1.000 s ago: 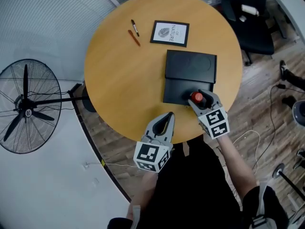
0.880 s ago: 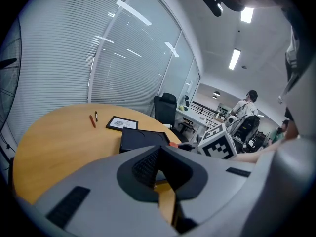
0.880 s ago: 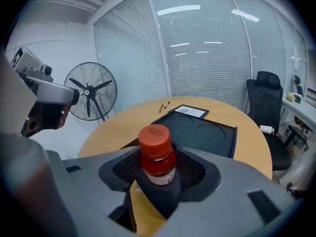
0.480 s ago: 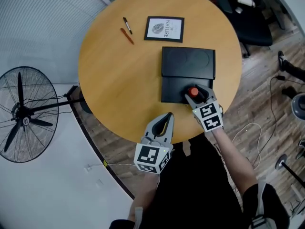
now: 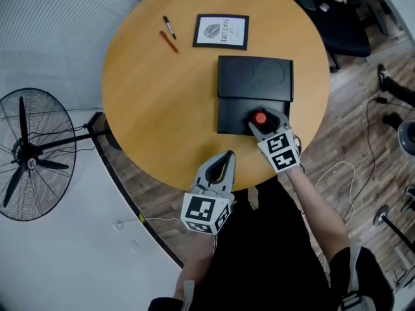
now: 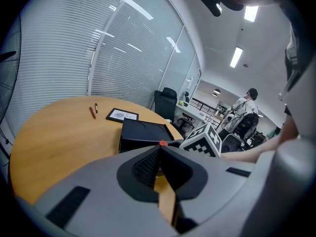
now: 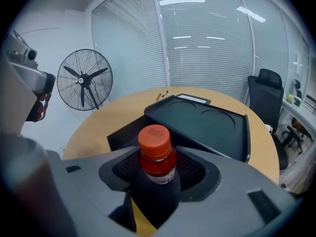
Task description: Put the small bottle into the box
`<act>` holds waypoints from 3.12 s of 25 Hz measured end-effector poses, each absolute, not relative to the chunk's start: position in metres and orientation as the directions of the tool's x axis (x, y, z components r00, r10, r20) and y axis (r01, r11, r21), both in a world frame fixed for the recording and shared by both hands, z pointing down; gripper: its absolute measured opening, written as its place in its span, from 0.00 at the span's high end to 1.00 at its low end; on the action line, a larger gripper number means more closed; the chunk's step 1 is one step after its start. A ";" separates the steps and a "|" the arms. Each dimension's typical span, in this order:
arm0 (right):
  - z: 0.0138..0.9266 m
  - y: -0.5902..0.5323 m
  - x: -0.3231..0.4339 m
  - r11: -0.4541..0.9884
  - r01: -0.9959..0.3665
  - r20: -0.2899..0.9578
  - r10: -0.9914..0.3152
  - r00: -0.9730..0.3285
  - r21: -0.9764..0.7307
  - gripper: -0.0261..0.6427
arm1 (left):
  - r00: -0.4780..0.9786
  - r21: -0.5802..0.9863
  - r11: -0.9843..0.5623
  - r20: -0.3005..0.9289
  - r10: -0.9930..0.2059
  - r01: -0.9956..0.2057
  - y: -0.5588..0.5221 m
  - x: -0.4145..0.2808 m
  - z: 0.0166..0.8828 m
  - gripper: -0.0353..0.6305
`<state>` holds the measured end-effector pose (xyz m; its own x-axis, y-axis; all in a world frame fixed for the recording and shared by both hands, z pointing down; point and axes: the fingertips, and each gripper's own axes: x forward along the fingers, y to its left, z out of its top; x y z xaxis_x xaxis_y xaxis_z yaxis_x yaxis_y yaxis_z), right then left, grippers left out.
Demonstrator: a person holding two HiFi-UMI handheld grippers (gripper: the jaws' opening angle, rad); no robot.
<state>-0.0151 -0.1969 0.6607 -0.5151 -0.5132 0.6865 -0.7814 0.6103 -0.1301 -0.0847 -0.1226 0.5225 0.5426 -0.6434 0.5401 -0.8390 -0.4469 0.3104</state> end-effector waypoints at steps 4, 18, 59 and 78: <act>0.666 -0.195 -0.016 0.621 -0.774 0.694 -0.506 -0.513 -0.120 0.62 | 0.539 0.309 -0.444 0.540 -0.646 -0.841 -0.122 -0.088 0.523 0.95; 0.677 -0.186 -0.018 0.648 -0.757 0.726 -0.481 -0.492 -0.085 0.62 | 0.547 0.311 -0.452 0.534 -0.644 -0.836 -0.110 -0.083 0.522 0.95; 0.563 -0.167 -0.001 0.684 -0.721 0.533 -0.572 -0.623 -0.109 0.65 | 0.525 0.203 -0.488 0.432 -0.733 -0.849 -0.109 -0.058 0.454 0.95; 0.455 -0.156 0.028 0.686 -0.724 0.351 -0.661 -0.663 -0.075 0.78 | 0.496 0.184 -0.461 0.357 -0.792 -0.868 -0.122 -0.065 0.429 0.95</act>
